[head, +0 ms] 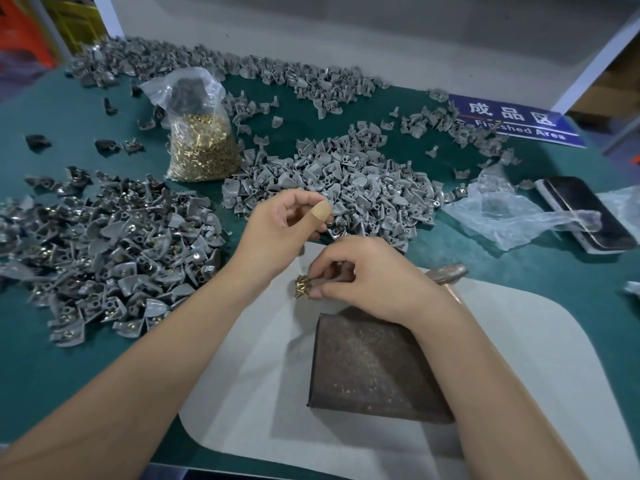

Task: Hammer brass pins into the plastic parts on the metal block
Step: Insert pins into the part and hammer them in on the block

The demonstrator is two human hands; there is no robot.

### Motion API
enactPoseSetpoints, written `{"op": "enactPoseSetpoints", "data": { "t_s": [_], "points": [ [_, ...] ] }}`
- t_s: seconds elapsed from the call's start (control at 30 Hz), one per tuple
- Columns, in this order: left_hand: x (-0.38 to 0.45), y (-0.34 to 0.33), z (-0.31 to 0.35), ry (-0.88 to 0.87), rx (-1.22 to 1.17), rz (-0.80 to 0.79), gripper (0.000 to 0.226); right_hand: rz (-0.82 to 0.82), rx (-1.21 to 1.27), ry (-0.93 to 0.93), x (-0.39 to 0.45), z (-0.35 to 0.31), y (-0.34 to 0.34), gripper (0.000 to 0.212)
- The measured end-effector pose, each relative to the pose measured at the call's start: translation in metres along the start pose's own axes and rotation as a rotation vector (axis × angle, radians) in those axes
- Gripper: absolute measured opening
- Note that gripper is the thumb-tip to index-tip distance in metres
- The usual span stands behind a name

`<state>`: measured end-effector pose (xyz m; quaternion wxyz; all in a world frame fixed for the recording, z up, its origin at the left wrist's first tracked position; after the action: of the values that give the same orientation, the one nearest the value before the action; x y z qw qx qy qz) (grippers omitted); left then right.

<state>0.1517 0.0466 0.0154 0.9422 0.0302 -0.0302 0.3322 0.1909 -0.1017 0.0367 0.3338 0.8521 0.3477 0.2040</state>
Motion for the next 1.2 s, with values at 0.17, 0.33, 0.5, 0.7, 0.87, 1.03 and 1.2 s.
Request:
{"op": "enactPoseSetpoints", "data": {
  "t_s": [0.17,0.33,0.5,0.7,0.87,1.03,1.2],
  "points": [
    [-0.002,-0.001,0.002,0.014,0.007,-0.001,0.016,-0.023,-0.06,0.016,0.002,-0.002,-0.003,0.018],
    [-0.002,0.0,0.001,0.024,0.024,0.006,0.015,-0.015,-0.114,0.042,0.003,-0.004,-0.003,0.012],
    [-0.002,0.001,0.002,0.04,0.023,0.014,0.014,0.004,-0.2,0.104,0.002,-0.007,-0.005,0.012],
    [-0.002,0.003,0.001,0.009,0.019,0.041,0.017,0.196,0.177,0.049,0.001,-0.004,0.013,0.012],
    [0.0,0.002,0.001,0.022,-0.052,0.085,0.018,0.506,0.446,-0.044,0.002,0.015,0.034,0.016],
    [-0.002,0.002,0.0,-0.02,-0.057,0.027,0.014,0.585,0.545,-0.165,0.003,0.024,0.033,0.028],
    [-0.005,-0.002,0.002,-0.066,-0.047,-0.044,0.014,0.626,0.561,-0.187,0.001,0.024,0.036,0.017]
  ]
}}
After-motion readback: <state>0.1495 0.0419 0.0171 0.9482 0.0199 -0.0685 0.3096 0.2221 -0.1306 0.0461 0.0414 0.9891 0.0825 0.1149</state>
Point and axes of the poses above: each hand's wrist, its own x-axis towards the middle knuckle, its own y-axis out of the back of the hand, z = x × y, the point moved 4 cm from there along x, towards the middle knuckle, and after that the axes turned 14 degrees about z, right-handed, at the moved point
